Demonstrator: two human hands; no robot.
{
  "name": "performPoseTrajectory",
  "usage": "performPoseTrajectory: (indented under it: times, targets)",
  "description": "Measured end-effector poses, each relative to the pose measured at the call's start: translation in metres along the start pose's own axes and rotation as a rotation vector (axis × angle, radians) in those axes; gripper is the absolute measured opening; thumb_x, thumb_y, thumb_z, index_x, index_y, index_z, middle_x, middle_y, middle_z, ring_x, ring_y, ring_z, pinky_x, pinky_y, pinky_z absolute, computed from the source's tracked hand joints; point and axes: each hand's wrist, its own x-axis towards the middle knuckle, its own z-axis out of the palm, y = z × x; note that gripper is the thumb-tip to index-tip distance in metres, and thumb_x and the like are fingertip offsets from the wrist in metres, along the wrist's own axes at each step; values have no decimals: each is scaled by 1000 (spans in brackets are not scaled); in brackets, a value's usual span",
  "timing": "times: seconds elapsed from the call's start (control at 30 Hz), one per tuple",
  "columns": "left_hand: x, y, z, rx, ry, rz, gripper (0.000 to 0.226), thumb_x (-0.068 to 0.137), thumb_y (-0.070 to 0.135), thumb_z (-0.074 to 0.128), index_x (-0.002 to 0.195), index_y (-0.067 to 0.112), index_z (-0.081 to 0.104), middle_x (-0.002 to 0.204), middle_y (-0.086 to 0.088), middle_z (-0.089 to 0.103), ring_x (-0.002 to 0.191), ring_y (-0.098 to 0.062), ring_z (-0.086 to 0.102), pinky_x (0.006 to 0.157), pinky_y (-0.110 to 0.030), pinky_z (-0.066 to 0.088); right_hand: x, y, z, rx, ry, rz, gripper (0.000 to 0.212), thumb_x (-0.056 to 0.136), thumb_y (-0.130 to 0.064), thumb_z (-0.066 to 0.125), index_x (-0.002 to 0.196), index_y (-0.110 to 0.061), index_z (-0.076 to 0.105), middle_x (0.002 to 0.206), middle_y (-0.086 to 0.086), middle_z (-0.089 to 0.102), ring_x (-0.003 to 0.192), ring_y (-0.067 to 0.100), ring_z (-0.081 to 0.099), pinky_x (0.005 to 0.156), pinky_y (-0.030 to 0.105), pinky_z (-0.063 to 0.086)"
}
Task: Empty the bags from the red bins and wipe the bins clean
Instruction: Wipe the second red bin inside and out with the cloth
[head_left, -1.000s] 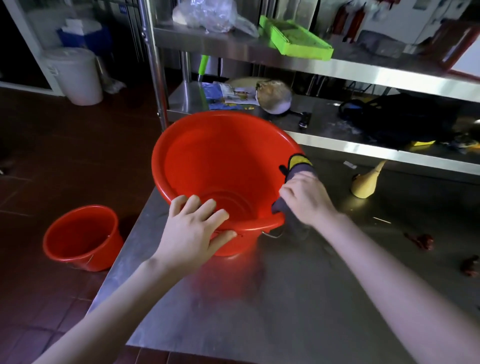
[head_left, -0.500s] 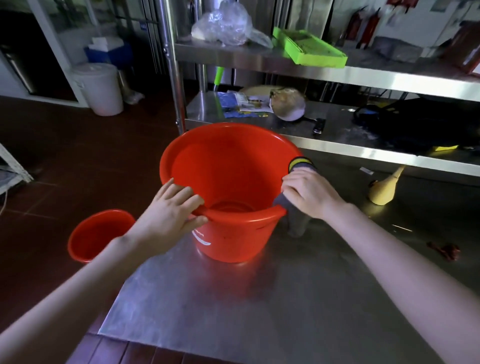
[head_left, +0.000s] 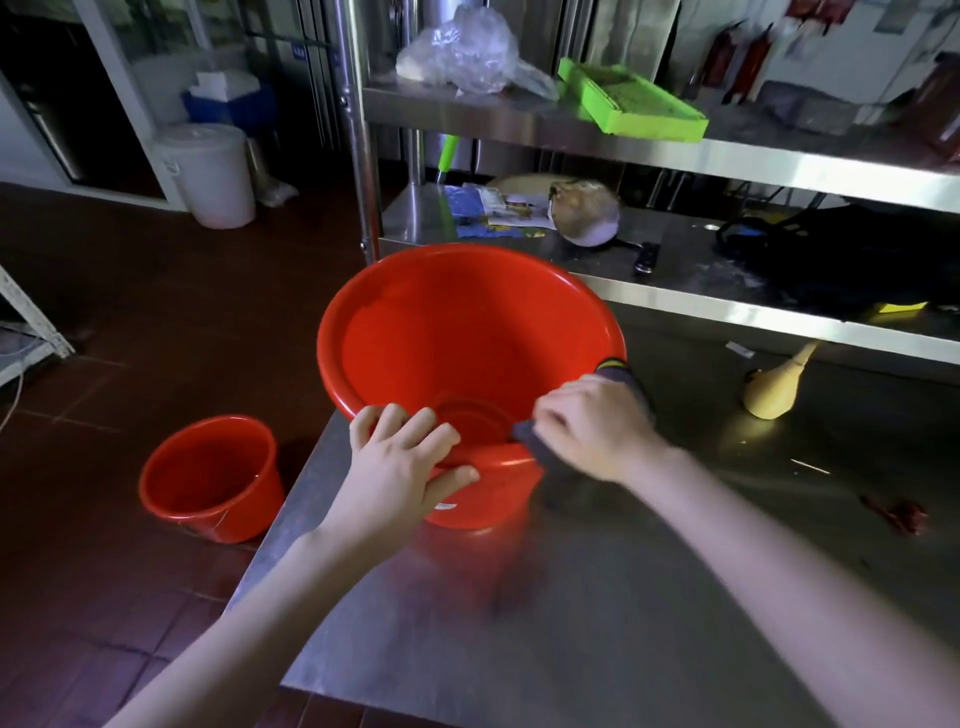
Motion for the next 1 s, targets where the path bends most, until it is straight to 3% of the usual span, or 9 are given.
performPoseTrajectory:
  times: [0.1,0.2,0.3,0.53,0.6,0.67,0.8,0.9,1.0]
  targets:
    - [-11,8,8,-25,53,77,47,93,60,43,89,19,66,81,6,53,78,-20,45,90,-40,32,3,62,-17,-17,-166,71,41,86,-27,35,57,-11,59,63,5,60,73,28,54,80,42,46]
    - [-20,10,16,-12,138,114,45,93,60,44,89,20,65,81,5,53,80,-19,42,92,-40,31,-9,63,-13,-81,-141,165,54,84,-36,24,58,-13,64,65,7,62,76,28,54,90,41,44]
    - [-25,11,22,-19,190,141,41,94,60,43,92,22,58,80,3,53,81,-20,43,96,-41,29,-27,14,2,-167,-147,189,70,79,-51,12,74,-15,72,81,8,72,87,32,62,77,35,44]
    - [-61,4,23,-18,131,131,37,92,60,46,101,25,55,103,-1,64,109,-24,51,109,-47,24,-38,-83,18,160,-238,2,39,97,-41,32,65,-21,43,83,3,67,78,33,61,64,37,32]
    - [-69,4,12,-94,55,50,38,90,61,48,102,27,59,134,-5,57,135,-26,39,114,-51,16,-33,-88,16,153,-270,-24,40,98,-41,32,67,-22,47,84,4,67,79,34,61,65,38,34]
    - [-74,7,2,-207,20,-112,39,89,62,47,113,36,62,160,-4,24,149,-27,12,118,-52,4,-25,-96,15,139,-291,-41,40,98,-40,32,66,-22,49,87,7,69,81,36,60,65,39,34]
    - [-77,4,-10,-401,120,-736,54,88,51,54,139,49,40,161,7,-20,149,-21,-9,118,-53,5,-22,-111,21,133,-374,-33,41,96,-35,37,60,-16,42,84,15,65,72,38,51,64,38,31]
    - [-76,5,0,-455,139,-896,70,94,21,55,151,41,19,155,-9,16,126,-27,39,98,-42,40,-28,-120,38,104,-421,-28,38,95,-37,37,70,-16,57,90,16,67,82,40,59,66,38,32]
    - [-79,5,17,-521,130,-931,77,96,11,47,151,49,9,123,-11,47,97,-26,53,87,-42,47,-39,-113,66,44,-457,5,41,98,-46,35,97,-18,65,107,11,67,100,37,61,69,39,34]
